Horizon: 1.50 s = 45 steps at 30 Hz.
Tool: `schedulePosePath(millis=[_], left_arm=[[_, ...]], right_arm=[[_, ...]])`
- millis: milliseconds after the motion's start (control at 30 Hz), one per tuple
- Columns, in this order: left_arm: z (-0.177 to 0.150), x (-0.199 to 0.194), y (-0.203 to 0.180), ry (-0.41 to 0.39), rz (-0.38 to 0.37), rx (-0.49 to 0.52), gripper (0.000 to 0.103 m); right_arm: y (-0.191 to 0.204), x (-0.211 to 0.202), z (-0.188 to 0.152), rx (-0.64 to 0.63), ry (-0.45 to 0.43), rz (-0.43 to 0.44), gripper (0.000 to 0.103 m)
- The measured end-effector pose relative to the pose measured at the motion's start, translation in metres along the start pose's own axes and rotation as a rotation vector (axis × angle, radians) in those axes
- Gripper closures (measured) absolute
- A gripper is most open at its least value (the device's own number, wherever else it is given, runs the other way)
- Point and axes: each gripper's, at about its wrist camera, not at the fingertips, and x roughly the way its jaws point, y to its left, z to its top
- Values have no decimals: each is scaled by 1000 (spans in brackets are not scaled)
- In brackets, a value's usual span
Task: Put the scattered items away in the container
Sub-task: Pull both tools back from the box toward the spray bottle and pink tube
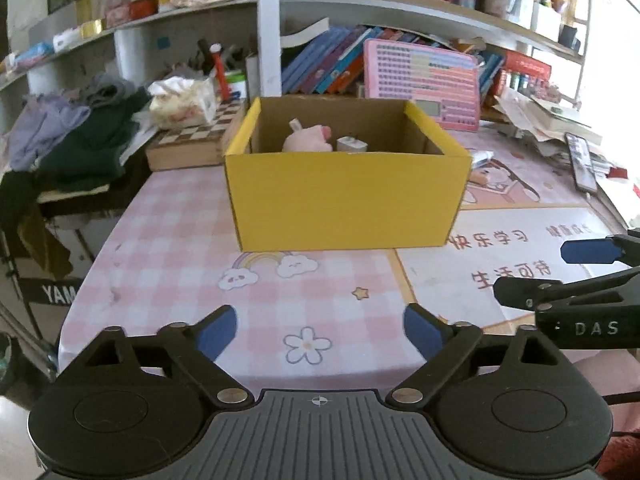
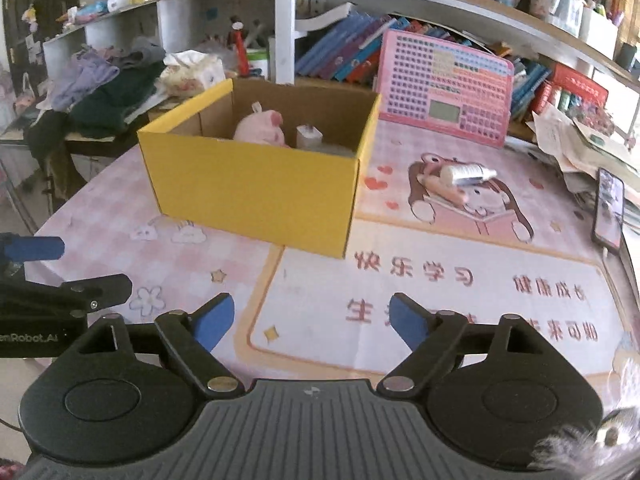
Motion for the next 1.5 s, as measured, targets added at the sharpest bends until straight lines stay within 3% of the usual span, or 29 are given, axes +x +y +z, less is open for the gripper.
schedulePosePath(millis=[167, 333, 733, 1500], left_arm=[[-5, -8, -5, -13, -15, 34, 6], [-8, -8, -2, 4, -20, 9, 6], [-16, -1, -8, 55, -53, 4, 5], [-8, 27, -49, 132, -133, 63, 4]], right_arm=[[4, -5, -6, -1, -2, -22, 14], [16, -10, -14, -81, -37, -60, 12], [14, -10, -25, -73, 28, -68, 12], [-36, -2, -32, 23, 74, -118, 9]])
